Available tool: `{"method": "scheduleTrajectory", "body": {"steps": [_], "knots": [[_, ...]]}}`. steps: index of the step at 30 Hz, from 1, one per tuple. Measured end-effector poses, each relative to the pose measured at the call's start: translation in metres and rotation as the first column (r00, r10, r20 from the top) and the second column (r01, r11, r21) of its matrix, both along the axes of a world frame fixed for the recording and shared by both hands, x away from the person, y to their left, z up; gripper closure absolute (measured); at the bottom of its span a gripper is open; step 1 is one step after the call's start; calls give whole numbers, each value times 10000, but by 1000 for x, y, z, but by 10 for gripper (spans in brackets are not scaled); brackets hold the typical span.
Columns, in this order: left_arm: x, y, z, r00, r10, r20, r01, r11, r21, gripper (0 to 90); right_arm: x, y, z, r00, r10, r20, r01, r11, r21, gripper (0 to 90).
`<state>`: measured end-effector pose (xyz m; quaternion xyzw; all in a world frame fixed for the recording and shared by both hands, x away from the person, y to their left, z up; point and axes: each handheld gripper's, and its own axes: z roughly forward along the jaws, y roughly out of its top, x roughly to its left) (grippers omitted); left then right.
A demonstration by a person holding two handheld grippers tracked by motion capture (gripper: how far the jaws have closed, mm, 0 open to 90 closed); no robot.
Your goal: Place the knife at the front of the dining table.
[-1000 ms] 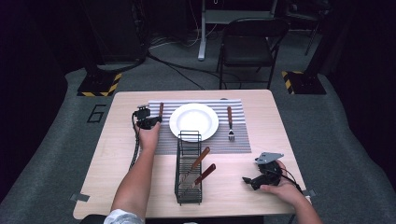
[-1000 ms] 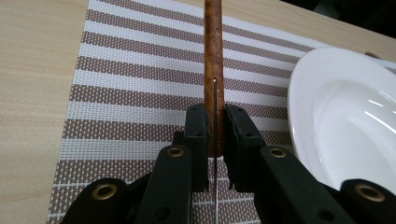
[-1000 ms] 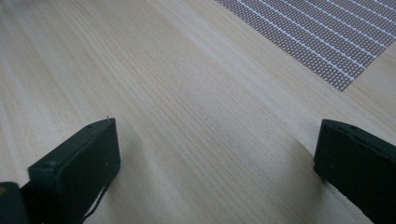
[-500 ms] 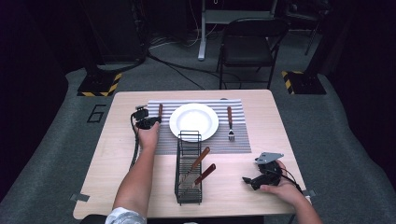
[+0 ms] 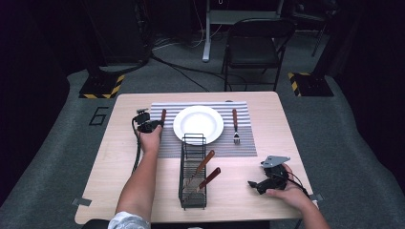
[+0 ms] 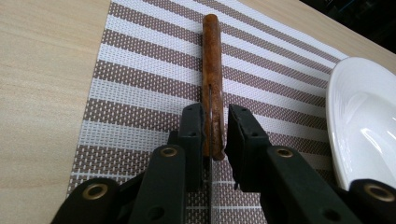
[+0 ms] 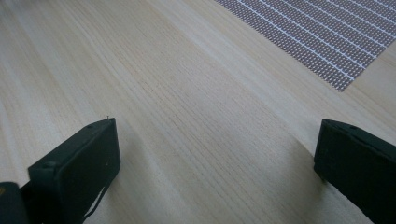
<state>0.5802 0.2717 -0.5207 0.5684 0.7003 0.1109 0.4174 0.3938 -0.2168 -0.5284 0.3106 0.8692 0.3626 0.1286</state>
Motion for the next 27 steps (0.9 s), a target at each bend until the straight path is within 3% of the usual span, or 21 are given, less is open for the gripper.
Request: {"method": "scheduleTrajectory", "body": {"steps": [4, 6, 11, 12, 19, 27], "knots": [[-1, 3, 1, 9999, -114, -52, 114, 9999, 34, 730, 0, 0, 0, 10000, 2, 0, -2, 10000, -2, 0], [-2, 3, 1, 9999, 68, 76, -70, 9995, 310, 692, 0, 0, 0, 10000, 2, 2, -2, 10000, -2, 0], [-3, 7, 2, 9999, 3, -102, 0, 9995, 305, 680, 0, 0, 0, 10000, 2, -1, -2, 10000, 0, 0], [-4, 6, 3, 10000, 59, -27, -58, 9998, 213, 675, 0, 0, 0, 10000, 4, -2, -4, 10000, -2, 0], [-12, 10, 8, 9996, -234, 156, 223, 9975, 672, 660, 0, 0, 0, 10000, 34, 2, -34, 10000, -4, 0], [-19, 12, 17, 9977, -442, 510, 414, 9976, 548, 650, 0, 0, 0, 10000, 54, 45, -54, 10000, 44, 0]]}}
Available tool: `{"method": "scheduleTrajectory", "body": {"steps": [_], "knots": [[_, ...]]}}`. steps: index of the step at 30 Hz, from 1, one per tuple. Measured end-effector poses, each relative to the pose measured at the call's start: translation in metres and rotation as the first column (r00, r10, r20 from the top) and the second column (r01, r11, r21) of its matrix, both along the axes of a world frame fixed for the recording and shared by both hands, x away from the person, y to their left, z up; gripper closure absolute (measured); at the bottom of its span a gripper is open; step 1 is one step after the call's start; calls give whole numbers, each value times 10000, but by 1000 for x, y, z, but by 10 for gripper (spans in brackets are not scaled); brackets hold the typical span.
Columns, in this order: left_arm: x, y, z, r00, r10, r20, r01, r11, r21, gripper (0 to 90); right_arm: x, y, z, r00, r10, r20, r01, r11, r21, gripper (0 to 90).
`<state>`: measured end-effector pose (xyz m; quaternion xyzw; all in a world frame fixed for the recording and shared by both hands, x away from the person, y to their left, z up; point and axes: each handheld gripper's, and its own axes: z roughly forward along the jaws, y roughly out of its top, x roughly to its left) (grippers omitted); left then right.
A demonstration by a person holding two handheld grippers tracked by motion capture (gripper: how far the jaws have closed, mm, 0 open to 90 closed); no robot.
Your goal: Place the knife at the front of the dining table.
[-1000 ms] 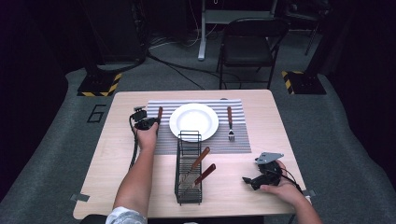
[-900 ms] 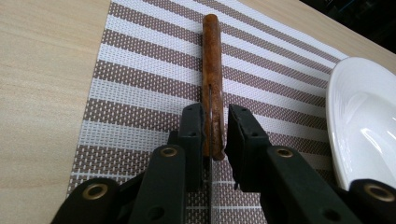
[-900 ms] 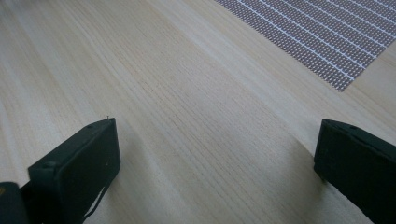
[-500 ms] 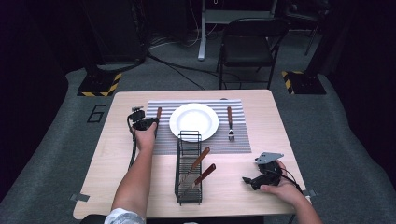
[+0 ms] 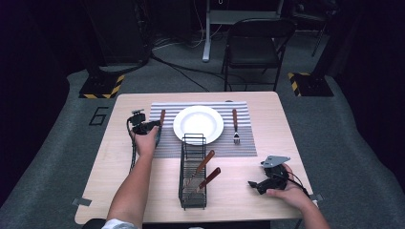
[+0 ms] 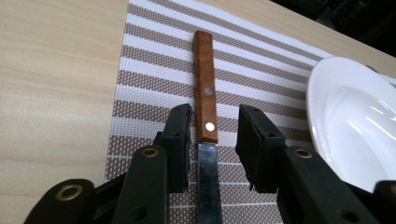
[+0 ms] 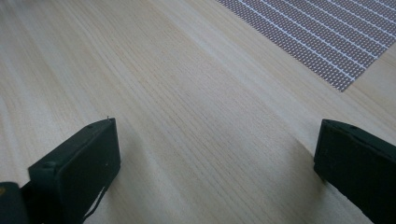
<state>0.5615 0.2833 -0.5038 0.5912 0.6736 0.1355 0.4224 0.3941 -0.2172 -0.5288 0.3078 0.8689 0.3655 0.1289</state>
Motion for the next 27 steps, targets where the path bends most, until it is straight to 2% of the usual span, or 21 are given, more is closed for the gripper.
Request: {"method": "scheduleTrajectory", "body": {"steps": [7, 10, 16, 19, 27], "knots": [[-6, -4, 10, 9985, -547, -1, 546, 9980, 324, 616, 0, 0, 1, 10000, 26, -55, -26, 10000, -57, 0], [-12, -4, 18, 9957, -910, 144, 902, 9948, 481, 604, 0, 0, 0, 10000, 22, -47, -22, 10000, -52, 0], [-27, -3, 38, 9868, -1504, 600, 1480, 9880, 434, 571, 0, 0, 0, 10000, -14, -43, 14, 10000, -52, 0], [-35, 0, 44, 9834, -1614, 833, 1594, 9867, 302, 556, 0, 0, 0, 10000, 1, -49, -1, 10000, -59, 0], [-54, 7, 53, 9763, -1935, 972, 1889, 9805, 547, 509, 0, 0, 0, 10000, 11, -43, -11, 10000, -68, 0]]}}
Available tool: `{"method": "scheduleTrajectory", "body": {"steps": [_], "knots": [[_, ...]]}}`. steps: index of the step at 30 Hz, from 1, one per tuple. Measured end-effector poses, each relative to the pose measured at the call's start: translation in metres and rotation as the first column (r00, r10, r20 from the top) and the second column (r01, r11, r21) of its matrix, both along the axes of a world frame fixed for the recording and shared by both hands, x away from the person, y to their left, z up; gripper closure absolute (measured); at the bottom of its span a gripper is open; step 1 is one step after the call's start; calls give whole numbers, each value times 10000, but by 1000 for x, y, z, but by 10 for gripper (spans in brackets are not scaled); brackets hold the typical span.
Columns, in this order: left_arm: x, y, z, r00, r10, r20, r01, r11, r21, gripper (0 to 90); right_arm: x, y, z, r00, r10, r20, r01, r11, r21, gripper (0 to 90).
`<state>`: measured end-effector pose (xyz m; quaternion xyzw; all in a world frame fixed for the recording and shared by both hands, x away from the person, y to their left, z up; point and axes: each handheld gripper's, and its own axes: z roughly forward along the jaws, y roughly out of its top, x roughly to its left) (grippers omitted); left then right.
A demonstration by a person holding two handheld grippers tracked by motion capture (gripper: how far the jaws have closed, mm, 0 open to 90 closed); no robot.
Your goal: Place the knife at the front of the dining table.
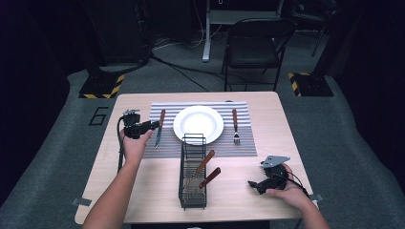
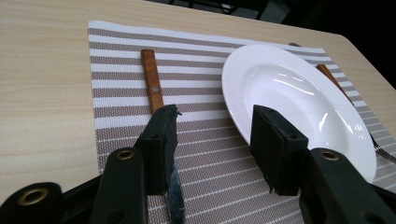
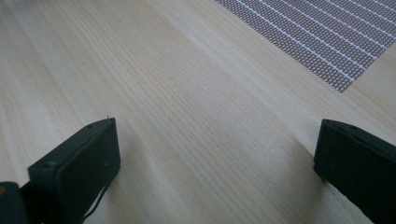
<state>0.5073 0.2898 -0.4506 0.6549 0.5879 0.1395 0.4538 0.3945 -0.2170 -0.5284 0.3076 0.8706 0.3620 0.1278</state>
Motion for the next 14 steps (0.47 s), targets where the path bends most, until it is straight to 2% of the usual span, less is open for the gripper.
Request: {"method": "scheduleTrajectory", "body": {"steps": [4, 8, 9, 10, 13, 14], "knots": [[-9, 3, -2, 9998, -172, -56, 173, 9996, 219, 465, 0, 0, 0, 10000, 1, 5, -1, 10000, 0, 0], [-21, 6, -7, 9997, -228, 44, 224, 9965, 804, 374, 0, 0, 0, 10000, 0, -2, 0, 10000, 0, 0], [-23, 8, -7, 9995, -297, -50, 300, 9950, 954, 348, 0, 0, 0, 10000, -3, 4, 3, 10000, 1, 0], [-27, 10, -8, 9994, -341, -105, 350, 9944, 996, 334, 0, 0, 0, 10000, -3, 0, 3, 10000, 2, 0], [-35, 19, -9, 9987, -454, -252, 471, 9962, 739, 284, 0, 0, 0, 10000, -4, -1, 4, 10000, 3, 0], [-38, 21, -9, 9988, -423, -246, 441, 9957, 808, 285, 0, 0, 0, 10000, -9, 1, 9, 10000, -2, 0]]}}
